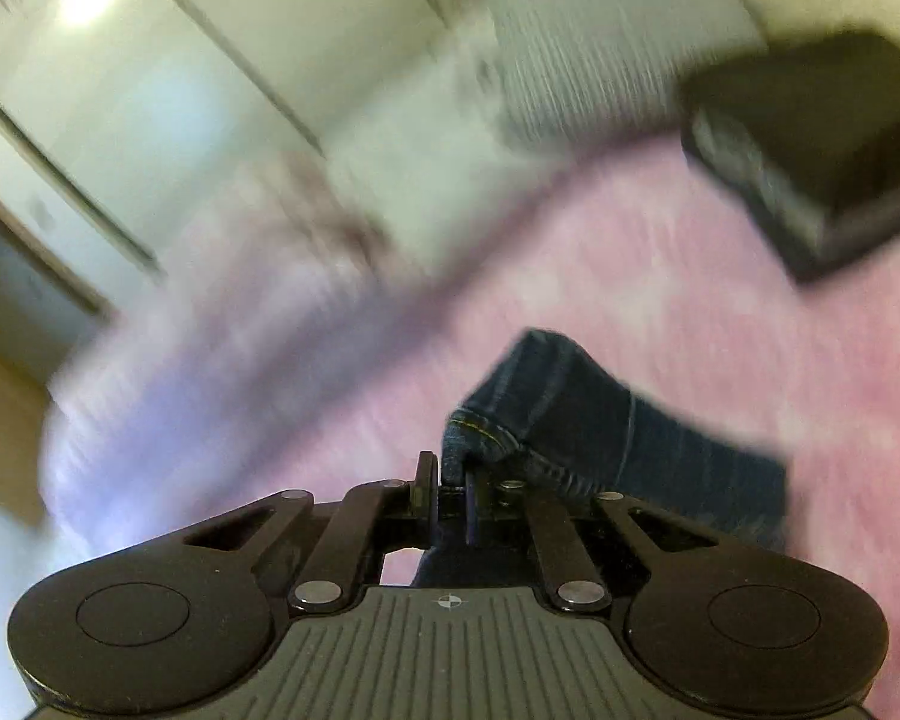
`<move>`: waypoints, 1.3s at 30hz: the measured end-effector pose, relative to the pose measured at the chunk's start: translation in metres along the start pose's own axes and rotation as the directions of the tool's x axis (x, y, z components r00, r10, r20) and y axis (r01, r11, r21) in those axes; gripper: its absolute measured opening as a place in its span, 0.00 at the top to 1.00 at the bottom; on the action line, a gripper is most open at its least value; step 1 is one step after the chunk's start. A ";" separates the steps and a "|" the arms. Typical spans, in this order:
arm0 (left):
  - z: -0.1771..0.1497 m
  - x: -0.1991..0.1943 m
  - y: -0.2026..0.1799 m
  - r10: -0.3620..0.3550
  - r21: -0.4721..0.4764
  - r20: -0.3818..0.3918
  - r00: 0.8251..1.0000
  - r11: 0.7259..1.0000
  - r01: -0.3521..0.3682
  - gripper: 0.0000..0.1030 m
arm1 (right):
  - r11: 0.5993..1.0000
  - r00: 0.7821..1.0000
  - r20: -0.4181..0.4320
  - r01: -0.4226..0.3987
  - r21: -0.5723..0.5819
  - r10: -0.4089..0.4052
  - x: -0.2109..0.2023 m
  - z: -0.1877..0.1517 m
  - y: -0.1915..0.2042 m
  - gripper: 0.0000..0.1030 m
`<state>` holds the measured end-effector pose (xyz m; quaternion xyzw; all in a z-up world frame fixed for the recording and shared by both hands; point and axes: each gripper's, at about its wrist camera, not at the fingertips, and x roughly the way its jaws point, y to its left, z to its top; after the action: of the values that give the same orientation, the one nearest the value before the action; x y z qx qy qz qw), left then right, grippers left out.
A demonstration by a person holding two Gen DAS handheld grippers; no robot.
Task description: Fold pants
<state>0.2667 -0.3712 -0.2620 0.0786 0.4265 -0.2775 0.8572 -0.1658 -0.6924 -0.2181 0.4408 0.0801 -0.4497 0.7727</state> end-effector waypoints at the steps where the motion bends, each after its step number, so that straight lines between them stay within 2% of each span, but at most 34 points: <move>1: 0.010 -0.008 0.001 -0.007 -0.013 0.031 0.999 1.000 0.008 0.93 | 0.999 0.997 0.060 -0.038 -0.017 0.039 -0.019 0.008 0.006 0.96; 3: 0.026 -0.024 0.005 -0.017 -0.026 0.083 0.996 0.999 0.020 0.93 | 0.996 0.985 0.144 -0.086 -0.039 0.090 -0.057 0.017 0.013 0.96; 6: 0.034 -0.042 0.015 -0.008 -0.043 0.122 0.992 0.999 0.013 0.92 | 0.997 0.986 0.148 -0.073 0.000 0.072 -0.104 0.008 -0.005 0.96; 7: 0.032 -0.044 0.022 -0.024 -0.046 0.100 0.995 0.999 0.029 0.91 | 0.998 0.991 0.118 -0.061 0.031 0.057 -0.119 -0.004 -0.021 0.96; 8: 0.027 -0.045 0.028 -0.039 -0.056 0.070 0.997 0.998 0.043 0.84 | 0.998 0.997 0.072 -0.036 0.042 0.033 -0.129 -0.017 -0.037 0.96; 9: 0.018 -0.045 0.035 -0.048 -0.068 0.037 0.998 0.996 0.051 0.78 | 0.999 1.000 0.016 0.013 0.045 -0.013 -0.136 -0.030 -0.053 0.96; 10: 0.006 -0.044 0.040 -0.041 -0.065 0.001 0.999 0.997 0.041 0.72 | 0.992 0.992 -0.071 0.109 0.060 -0.105 -0.138 -0.048 -0.077 0.96; 11: -0.006 -0.042 0.046 -0.033 -0.051 -0.032 0.999 0.998 0.031 0.64 | 0.973 0.968 -0.156 0.213 0.084 -0.198 -0.135 -0.065 -0.100 0.95; 12: -0.019 -0.040 0.050 -0.020 -0.035 -0.066 0.998 0.999 0.018 0.62 | 0.944 0.932 -0.235 0.309 0.116 -0.277 -0.132 -0.080 -0.127 0.93; 14: -0.047 -0.031 0.062 0.001 -0.026 -0.141 0.990 1.000 -0.005 0.61 | 0.862 0.848 -0.373 0.468 0.195 -0.376 -0.125 -0.109 -0.180 0.88; 15: -0.060 -0.027 0.068 0.007 -0.039 -0.185 0.983 0.999 -0.015 0.61 | 0.821 0.812 -0.414 0.528 0.218 -0.411 -0.122 -0.120 -0.198 0.88; 16: -0.072 -0.024 0.073 0.001 -0.057 -0.219 0.976 0.998 -0.014 0.61 | 0.796 0.803 -0.417 0.552 0.248 -0.426 -0.122 -0.127 -0.209 0.87; 19: -0.091 -0.019 0.082 -0.030 -0.107 -0.251 0.967 0.994 0.003 0.56 | 0.765 0.800 -0.432 0.566 0.308 -0.417 -0.122 -0.142 -0.228 0.74; 21: -0.092 -0.017 0.084 -0.081 -0.151 -0.233 0.969 0.987 0.046 0.39 | 0.774 0.805 -0.425 0.557 0.301 -0.414 -0.120 -0.145 -0.232 0.66; 23: -0.092 -0.009 0.082 -0.094 -0.170 -0.220 0.971 0.984 0.057 0.34 | 0.780 0.804 -0.420 0.557 0.286 -0.420 -0.113 -0.145 -0.232 0.63; 26: -0.101 0.008 0.082 -0.084 -0.178 -0.214 0.973 0.983 0.046 0.35 | 0.779 0.816 -0.407 0.546 0.309 -0.410 -0.114 -0.146 -0.236 0.60; 29: -0.111 0.032 0.090 -0.084 -0.256 -0.251 0.964 0.967 0.018 0.38 | 0.763 0.810 -0.406 0.560 0.324 -0.423 -0.123 -0.151 -0.239 0.60; 31: -0.111 0.046 0.087 -0.077 -0.270 -0.274 0.959 0.963 0.000 0.39 | 0.766 0.809 -0.403 0.562 0.313 -0.428 -0.125 -0.150 -0.241 0.60; 35: -0.114 0.072 0.080 0.003 -0.254 -0.314 0.949 0.963 -0.087 0.36 | 0.768 0.810 -0.403 0.560 0.311 -0.427 -0.124 -0.153 -0.244 0.59; 37: -0.123 0.085 0.084 0.034 -0.260 -0.335 0.941 0.957 -0.127 0.39 | 0.766 0.822 -0.395 0.546 0.340 -0.410 -0.122 -0.156 -0.248 0.59; 39: -0.133 0.095 0.090 0.055 -0.269 -0.336 0.940 0.951 -0.151 0.53 | 0.767 0.836 -0.384 0.527 0.367 -0.391 -0.119 -0.159 -0.250 0.59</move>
<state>0.2698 -0.2861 -0.4278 0.0186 0.5931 -0.1493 0.7909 -0.3831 -0.5501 -0.4038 0.6366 0.1885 -0.5639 0.4910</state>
